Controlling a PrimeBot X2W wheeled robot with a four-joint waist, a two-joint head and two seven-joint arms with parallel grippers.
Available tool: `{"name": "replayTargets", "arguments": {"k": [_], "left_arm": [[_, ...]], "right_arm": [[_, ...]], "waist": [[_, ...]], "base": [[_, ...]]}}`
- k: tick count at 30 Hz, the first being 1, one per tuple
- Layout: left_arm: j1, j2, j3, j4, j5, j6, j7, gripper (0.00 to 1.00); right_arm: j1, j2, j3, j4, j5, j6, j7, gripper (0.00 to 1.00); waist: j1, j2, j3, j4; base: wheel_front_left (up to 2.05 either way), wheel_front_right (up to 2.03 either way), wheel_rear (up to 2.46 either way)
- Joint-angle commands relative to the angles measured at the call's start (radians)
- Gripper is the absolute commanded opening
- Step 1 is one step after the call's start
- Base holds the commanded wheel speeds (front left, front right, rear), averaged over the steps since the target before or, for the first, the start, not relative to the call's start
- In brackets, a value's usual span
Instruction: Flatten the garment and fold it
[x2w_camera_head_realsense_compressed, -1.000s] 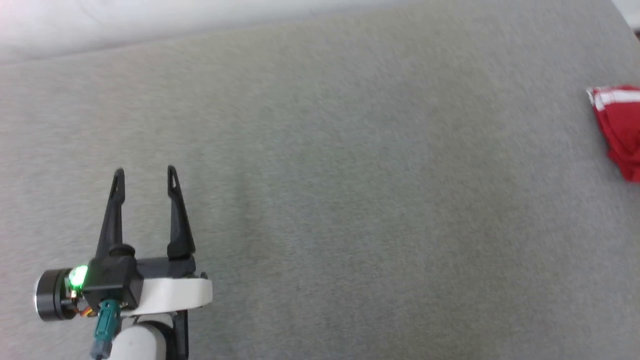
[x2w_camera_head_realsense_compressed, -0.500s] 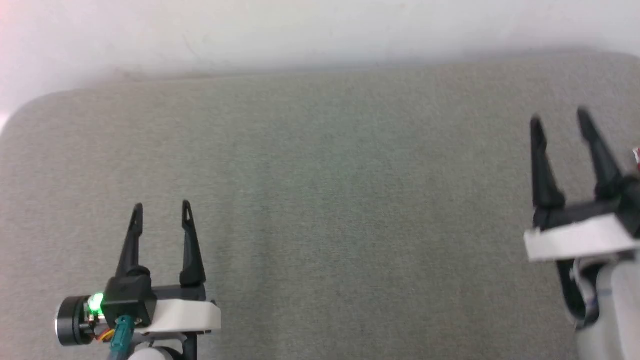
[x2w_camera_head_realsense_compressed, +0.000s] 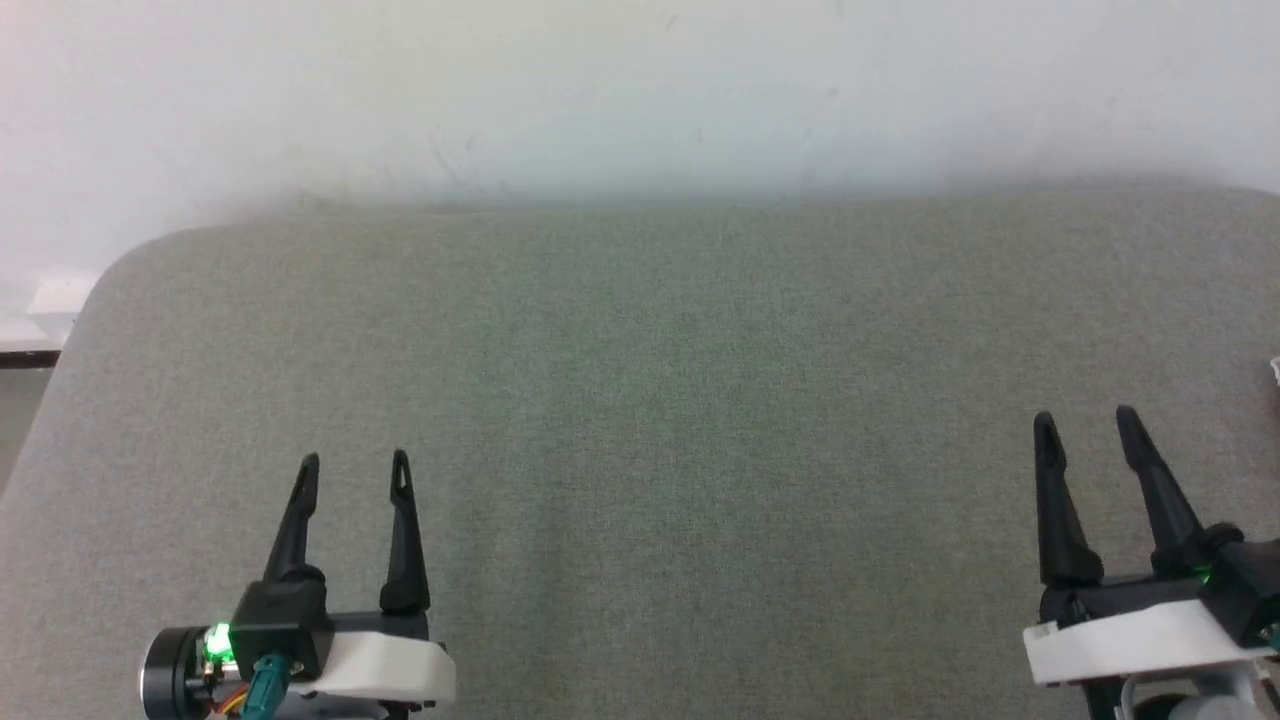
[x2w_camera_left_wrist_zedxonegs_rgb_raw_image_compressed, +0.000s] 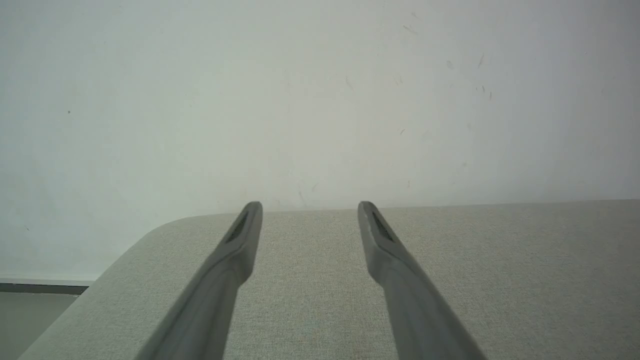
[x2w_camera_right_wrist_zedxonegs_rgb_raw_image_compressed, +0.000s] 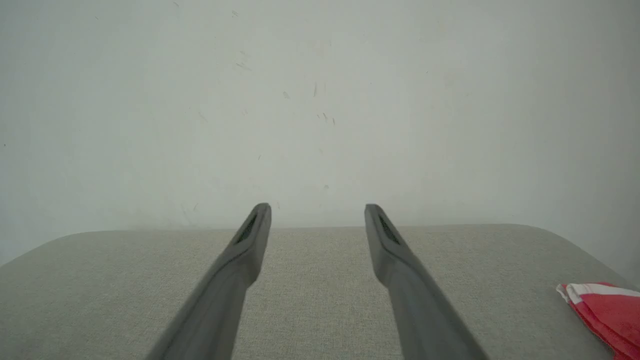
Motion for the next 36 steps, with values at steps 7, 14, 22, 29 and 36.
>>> {"name": "replayTargets", "arguments": {"k": [7, 14, 22, 29, 36], "left_arm": [[0.015, -0.004, 0.004, 0.016, -0.006, -0.017, 0.002, 0.0], [0.012, -0.005, 0.005, 0.016, -0.004, -0.021, 0.012, 0.0], [0.008, -0.007, 0.008, 0.017, -0.001, -0.028, 0.028, 0.0], [0.004, -0.009, 0.01, 0.017, 0.002, -0.034, 0.042, 0.0], [0.001, -0.01, 0.013, 0.018, 0.004, -0.04, 0.057, 0.0]], "right_arm": [[0.029, 0.007, 0.001, -0.003, -0.004, 0.0, 0.001, 0.0], [0.026, 0.008, 0.002, -0.001, -0.01, 0.0, 0.012, 0.0], [0.021, 0.008, 0.006, 0.002, -0.02, 0.0, 0.028, 0.0], [0.017, 0.009, 0.009, 0.004, -0.029, 0.0, 0.043, 0.0], [0.013, 0.01, 0.012, 0.006, -0.038, 0.0, 0.057, 0.0]], "waist": [[0.0, 0.0, -0.022, 0.006], [0.0001, 0.0, -0.024, 0.006], [0.0001, 0.0, -0.025, 0.006], [0.0001, 0.0, -0.026, 0.006], [0.0001, 0.0, -0.027, 0.006]], "base": [[0.0, 0.0, 0.0], [0.0, 0.0, 0.0], [0.0, 0.0, 0.0], [0.0, 0.0, 0.0], [0.0, 0.0, 0.0]]}}
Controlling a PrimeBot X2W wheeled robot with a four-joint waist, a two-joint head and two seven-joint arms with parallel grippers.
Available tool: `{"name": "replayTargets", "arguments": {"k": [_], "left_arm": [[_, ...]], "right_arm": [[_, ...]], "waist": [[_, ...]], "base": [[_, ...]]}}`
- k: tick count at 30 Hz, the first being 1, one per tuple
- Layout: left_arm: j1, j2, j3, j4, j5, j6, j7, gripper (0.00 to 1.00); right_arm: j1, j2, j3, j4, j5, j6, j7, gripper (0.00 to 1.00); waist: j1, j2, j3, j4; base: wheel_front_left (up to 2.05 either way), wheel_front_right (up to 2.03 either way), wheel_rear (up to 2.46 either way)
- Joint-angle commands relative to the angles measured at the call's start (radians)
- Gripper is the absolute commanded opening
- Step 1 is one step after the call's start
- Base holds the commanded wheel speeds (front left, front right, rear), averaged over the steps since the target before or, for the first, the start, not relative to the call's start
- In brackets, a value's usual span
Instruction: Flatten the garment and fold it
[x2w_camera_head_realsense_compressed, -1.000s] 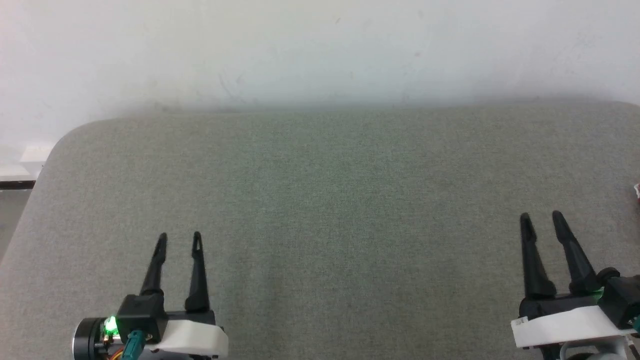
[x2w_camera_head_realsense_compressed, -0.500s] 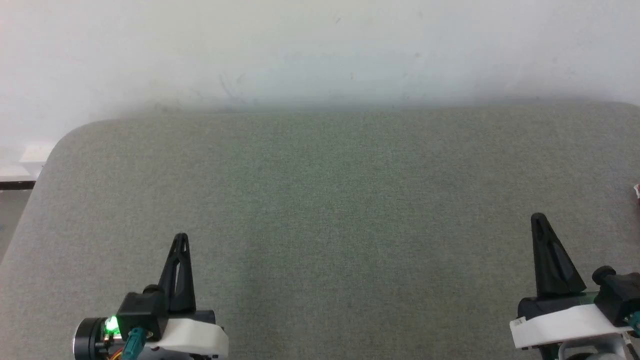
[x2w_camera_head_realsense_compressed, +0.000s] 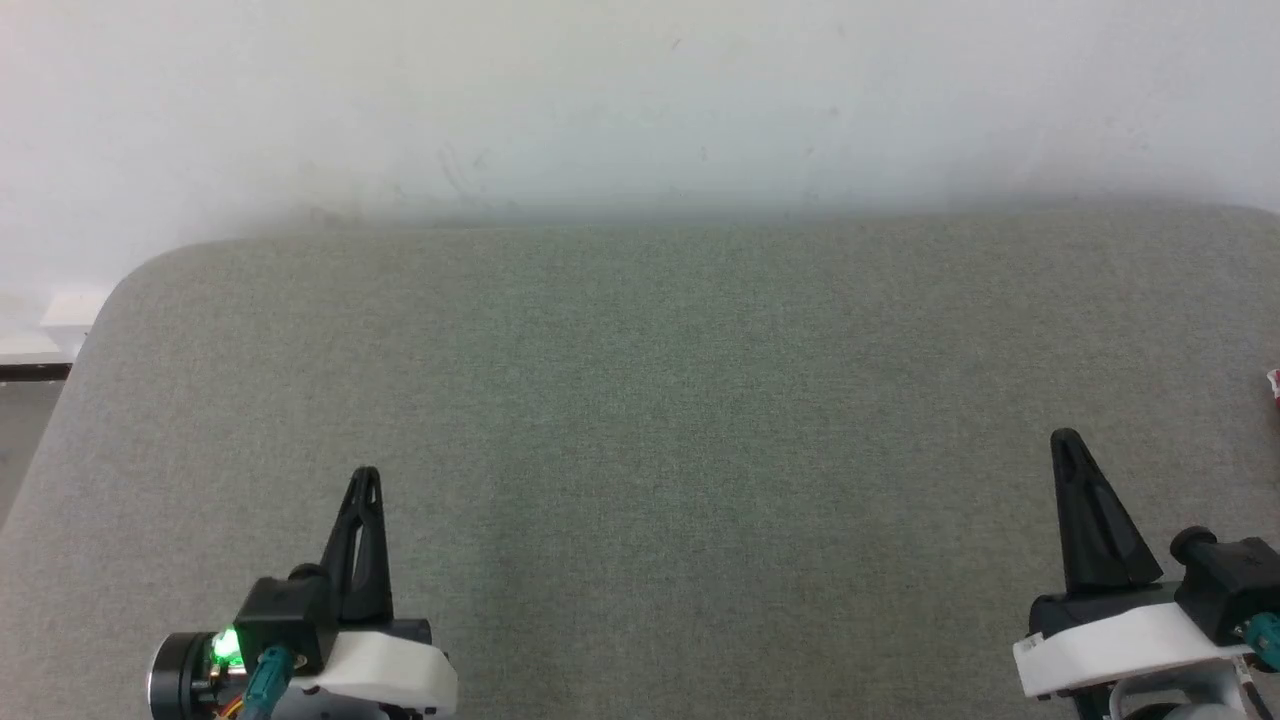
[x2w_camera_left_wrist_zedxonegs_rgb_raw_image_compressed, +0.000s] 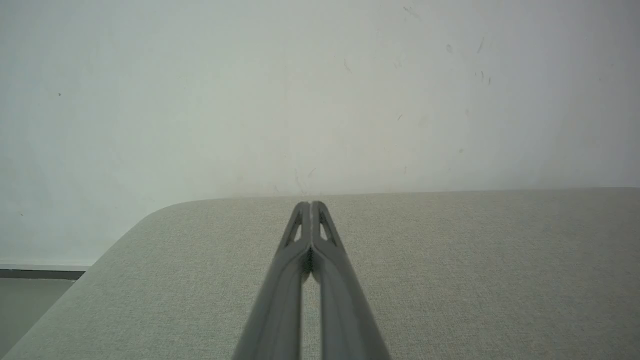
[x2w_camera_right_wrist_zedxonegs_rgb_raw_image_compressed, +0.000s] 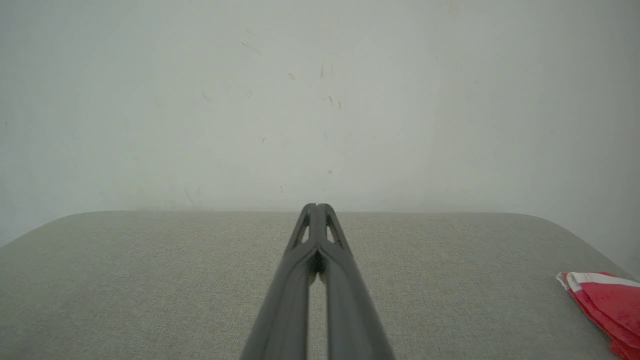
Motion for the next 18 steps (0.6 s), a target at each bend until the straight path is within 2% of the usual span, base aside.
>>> {"name": "replayTargets", "arguments": {"k": [1, 18], "left_arm": [[-0.011, -0.005, 0.004, 0.002, 0.008, -0.006, 0.005, 0.0], [-0.02, -0.009, 0.01, 0.003, 0.014, -0.021, 0.04, 0.0]], "right_arm": [[-0.011, 0.002, 0.003, 0.003, -0.012, 0.0, 0.005, 0.0], [-0.021, 0.004, 0.011, 0.009, -0.033, -0.001, 0.04, 0.0]], "waist": [[0.0, 0.0, 0.0, 0.0], [0.0, 0.0, -0.003, 0.0]], "base": [[0.0, 0.0, 0.0], [0.0, 0.0, 0.0]]}}
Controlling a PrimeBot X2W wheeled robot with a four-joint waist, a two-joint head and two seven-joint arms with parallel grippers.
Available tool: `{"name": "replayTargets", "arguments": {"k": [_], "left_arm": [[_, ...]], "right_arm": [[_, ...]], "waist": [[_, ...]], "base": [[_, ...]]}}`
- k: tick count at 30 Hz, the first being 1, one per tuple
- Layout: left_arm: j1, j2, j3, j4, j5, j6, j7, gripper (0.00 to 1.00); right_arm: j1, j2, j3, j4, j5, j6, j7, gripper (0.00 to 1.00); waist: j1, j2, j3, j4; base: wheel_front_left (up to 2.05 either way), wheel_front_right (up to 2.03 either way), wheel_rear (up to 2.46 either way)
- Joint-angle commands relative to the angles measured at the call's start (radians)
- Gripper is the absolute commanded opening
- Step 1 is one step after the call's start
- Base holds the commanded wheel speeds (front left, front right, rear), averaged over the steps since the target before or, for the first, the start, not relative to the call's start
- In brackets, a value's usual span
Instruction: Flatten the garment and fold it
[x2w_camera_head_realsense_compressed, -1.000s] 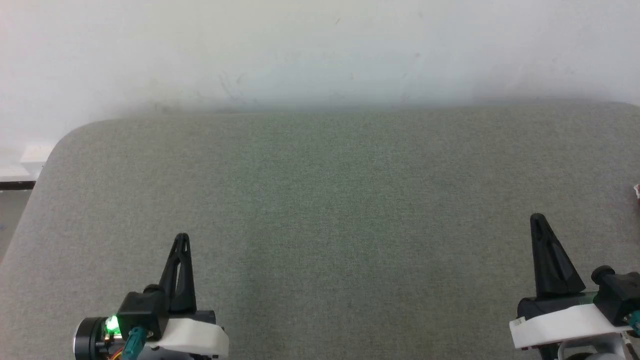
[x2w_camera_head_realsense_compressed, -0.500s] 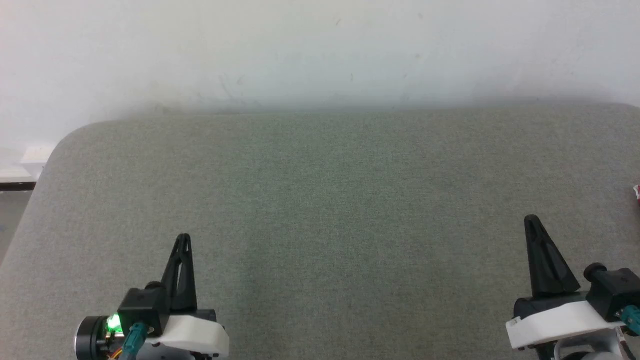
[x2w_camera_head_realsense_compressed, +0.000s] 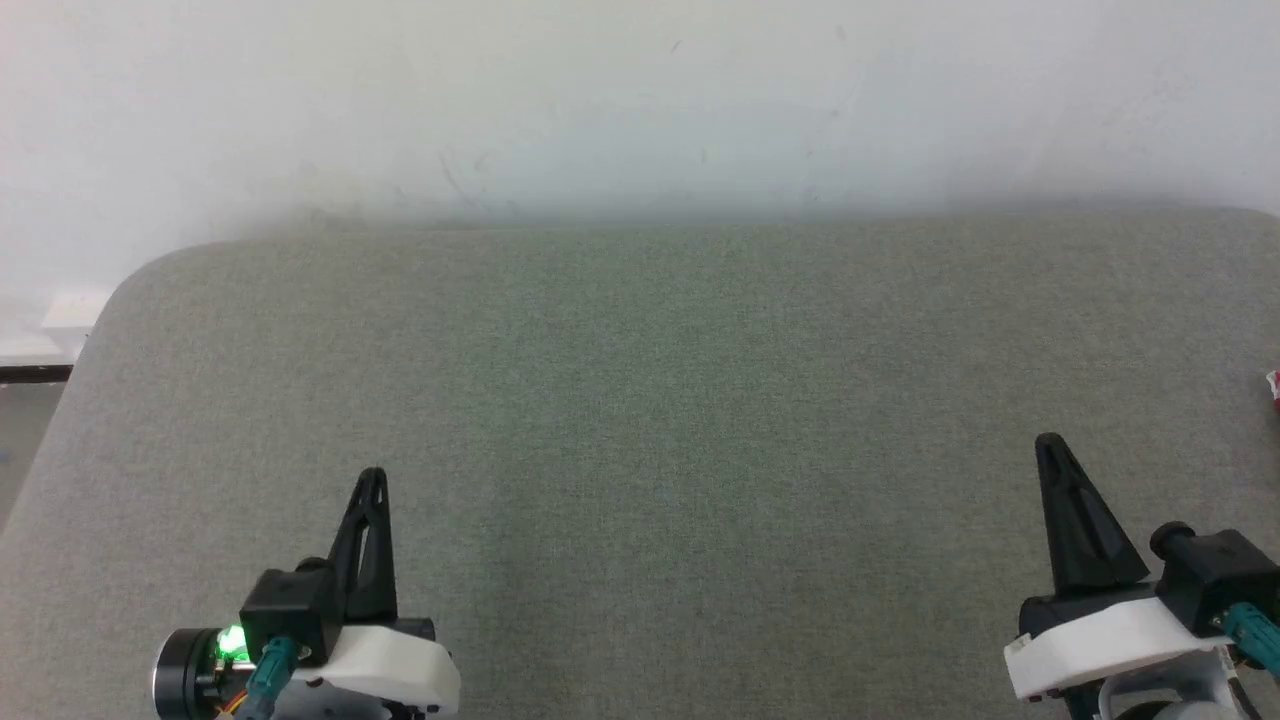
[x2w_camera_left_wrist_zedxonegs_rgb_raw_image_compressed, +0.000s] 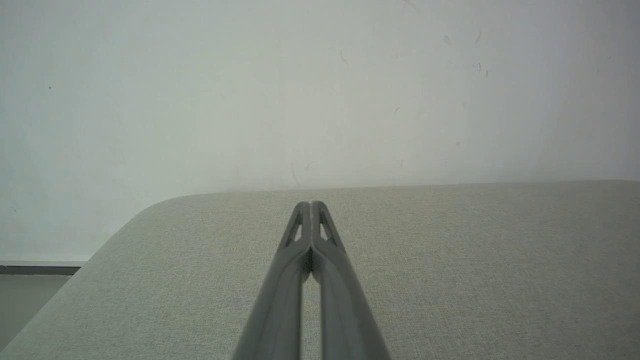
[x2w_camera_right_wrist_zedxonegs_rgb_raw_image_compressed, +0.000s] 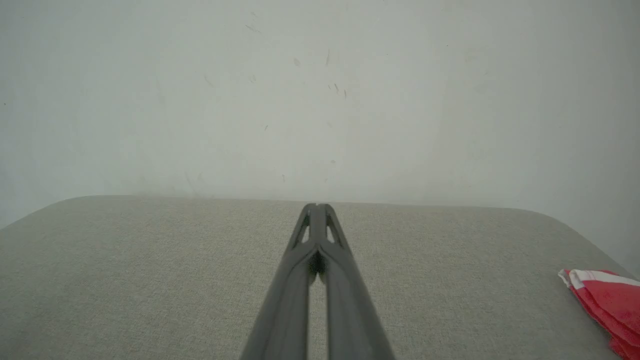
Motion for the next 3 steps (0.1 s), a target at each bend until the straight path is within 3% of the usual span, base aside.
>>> {"name": "replayTargets", "arguments": {"k": [1, 3], "left_arm": [[-0.016, -0.003, 0.006, 0.003, 0.007, -0.004, 0.005, 0.0], [-0.017, -0.003, 0.007, 0.003, 0.008, -0.006, 0.01, 0.0]], "right_arm": [[-0.016, 0.003, 0.001, 0.003, -0.009, -0.001, 0.006, 0.0], [-0.018, 0.004, 0.001, 0.003, -0.012, -0.001, 0.01, 0.0]], "waist": [[0.0, 0.0, 0.0, 0.0], [0.0, 0.0, -0.001, 0.0]], "base": [[0.0, 0.0, 0.0], [0.0, 0.0, 0.0]]}}
